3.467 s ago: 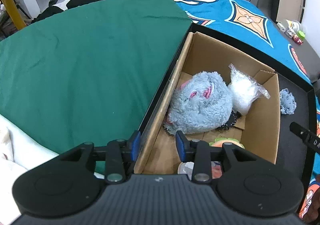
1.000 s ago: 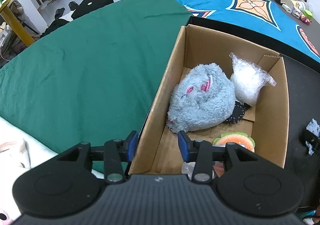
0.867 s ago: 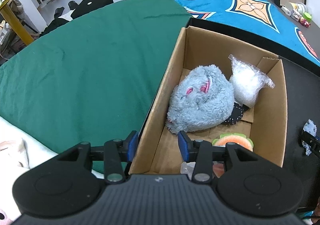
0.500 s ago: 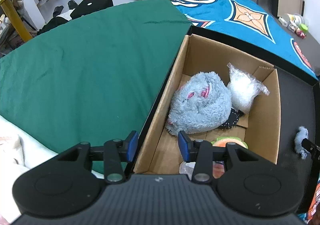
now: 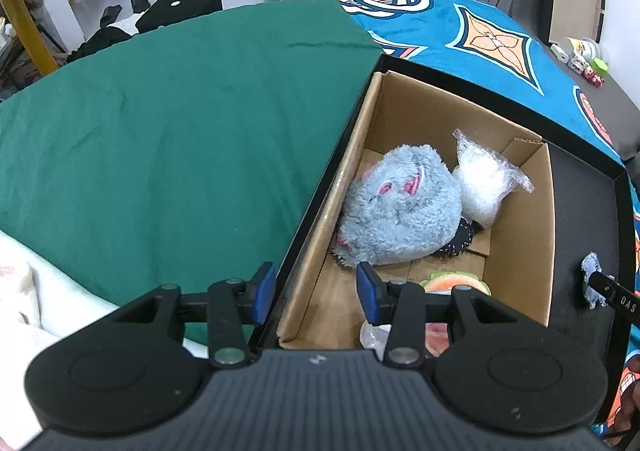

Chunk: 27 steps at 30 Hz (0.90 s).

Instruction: Organize soft objects

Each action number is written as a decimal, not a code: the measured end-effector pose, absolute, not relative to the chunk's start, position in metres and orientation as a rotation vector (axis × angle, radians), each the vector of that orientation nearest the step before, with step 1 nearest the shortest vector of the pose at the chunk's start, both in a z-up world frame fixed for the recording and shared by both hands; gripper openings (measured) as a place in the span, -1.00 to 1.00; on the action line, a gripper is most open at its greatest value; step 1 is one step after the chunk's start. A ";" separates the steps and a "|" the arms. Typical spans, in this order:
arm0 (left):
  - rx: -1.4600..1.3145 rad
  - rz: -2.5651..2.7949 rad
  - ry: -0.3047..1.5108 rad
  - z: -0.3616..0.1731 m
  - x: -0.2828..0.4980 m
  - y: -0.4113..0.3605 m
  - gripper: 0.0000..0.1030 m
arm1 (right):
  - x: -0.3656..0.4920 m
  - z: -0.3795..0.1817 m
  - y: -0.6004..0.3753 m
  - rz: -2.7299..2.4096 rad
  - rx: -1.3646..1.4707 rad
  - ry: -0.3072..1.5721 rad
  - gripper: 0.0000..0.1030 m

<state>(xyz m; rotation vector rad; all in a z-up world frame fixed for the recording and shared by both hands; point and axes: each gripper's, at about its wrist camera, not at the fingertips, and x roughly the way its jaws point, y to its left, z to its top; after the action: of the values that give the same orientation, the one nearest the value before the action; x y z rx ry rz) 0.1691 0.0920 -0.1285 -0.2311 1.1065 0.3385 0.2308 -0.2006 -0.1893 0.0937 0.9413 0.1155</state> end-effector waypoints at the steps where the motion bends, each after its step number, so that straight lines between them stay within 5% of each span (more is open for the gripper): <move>1: -0.227 0.340 1.109 -0.129 0.170 0.091 -0.17 | 0.231 -0.191 -0.200 0.118 0.088 0.942 -0.29; 14: -0.166 0.349 1.152 -0.138 0.183 0.079 -0.17 | 0.231 -0.200 -0.201 0.126 0.064 0.946 -0.55; 27: -0.200 0.341 1.146 -0.133 0.176 0.084 -0.16 | 0.212 -0.156 -0.186 0.192 0.087 0.885 -0.55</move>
<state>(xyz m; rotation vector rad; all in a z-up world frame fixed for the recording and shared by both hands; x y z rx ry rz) 0.1756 0.0837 -0.1335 -0.2001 1.1460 0.3407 0.2119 -0.1862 -0.1563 0.0870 0.8846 0.1925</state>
